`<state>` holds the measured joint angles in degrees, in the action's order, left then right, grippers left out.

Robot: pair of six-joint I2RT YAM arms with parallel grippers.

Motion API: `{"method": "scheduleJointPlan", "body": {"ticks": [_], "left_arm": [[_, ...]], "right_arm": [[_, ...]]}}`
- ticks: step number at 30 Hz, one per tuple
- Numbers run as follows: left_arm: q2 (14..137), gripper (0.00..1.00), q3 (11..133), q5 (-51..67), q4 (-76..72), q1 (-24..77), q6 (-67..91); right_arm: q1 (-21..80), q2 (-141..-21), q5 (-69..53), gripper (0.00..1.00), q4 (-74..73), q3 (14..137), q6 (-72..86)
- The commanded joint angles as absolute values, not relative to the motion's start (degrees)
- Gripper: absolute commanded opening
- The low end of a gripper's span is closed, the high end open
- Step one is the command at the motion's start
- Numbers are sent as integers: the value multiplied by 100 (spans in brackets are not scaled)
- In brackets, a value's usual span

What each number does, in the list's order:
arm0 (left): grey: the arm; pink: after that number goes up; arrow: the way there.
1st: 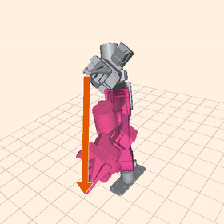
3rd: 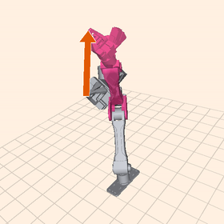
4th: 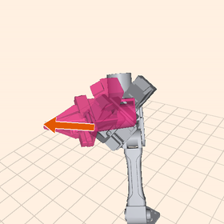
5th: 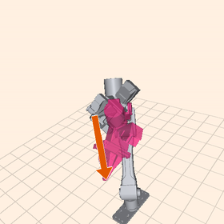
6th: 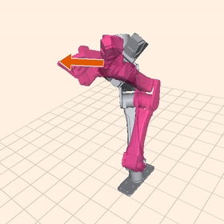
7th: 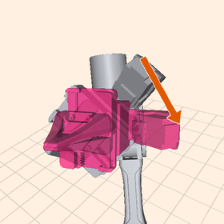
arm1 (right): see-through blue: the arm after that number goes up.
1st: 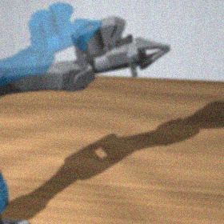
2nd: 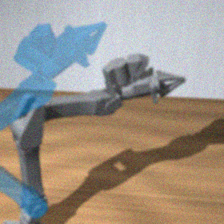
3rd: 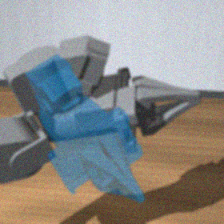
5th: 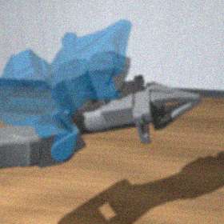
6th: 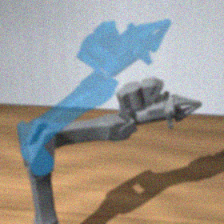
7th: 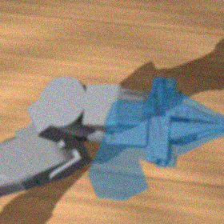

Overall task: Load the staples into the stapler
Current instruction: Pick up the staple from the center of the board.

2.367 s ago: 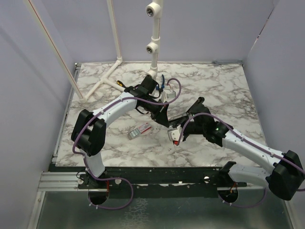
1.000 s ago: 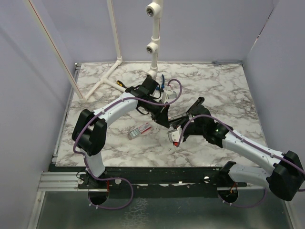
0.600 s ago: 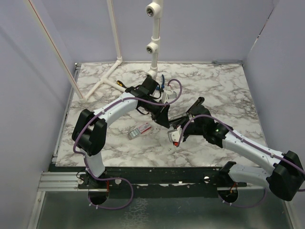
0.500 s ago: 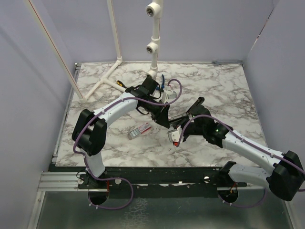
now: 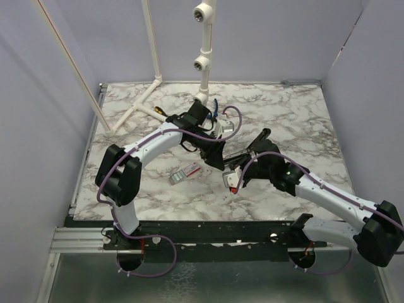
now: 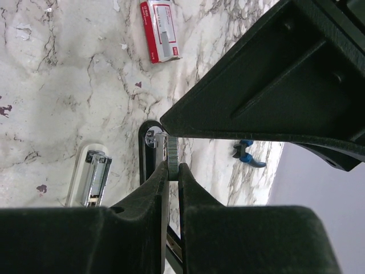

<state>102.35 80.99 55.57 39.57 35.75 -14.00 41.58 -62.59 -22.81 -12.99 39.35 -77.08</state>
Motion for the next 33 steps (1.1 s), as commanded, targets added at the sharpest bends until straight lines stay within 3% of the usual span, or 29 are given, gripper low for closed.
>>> {"method": "scheduleJointPlan", "body": {"ticks": [1, 15, 23, 33], "left_arm": [[10015, 48, 8167, 5360, 3943, 3595, -1792], [8797, 64, 7444, 5324, 3822, 3346, -3027], [7554, 69, 6336, 5423, 3490, 3249, -4637], [7321, 68, 6202, 5335, 3912, 3268, -6963]], "right_arm": [[4192, -6191, -2371, 11, -1427, 3947, -7491], [3995, -6315, -3174, 10, -2359, 4320, -6051], [3783, -7067, -4449, 10, -3308, 4922, -5226], [2948, -8470, -6598, 10, -4257, 5815, -4685]]}}
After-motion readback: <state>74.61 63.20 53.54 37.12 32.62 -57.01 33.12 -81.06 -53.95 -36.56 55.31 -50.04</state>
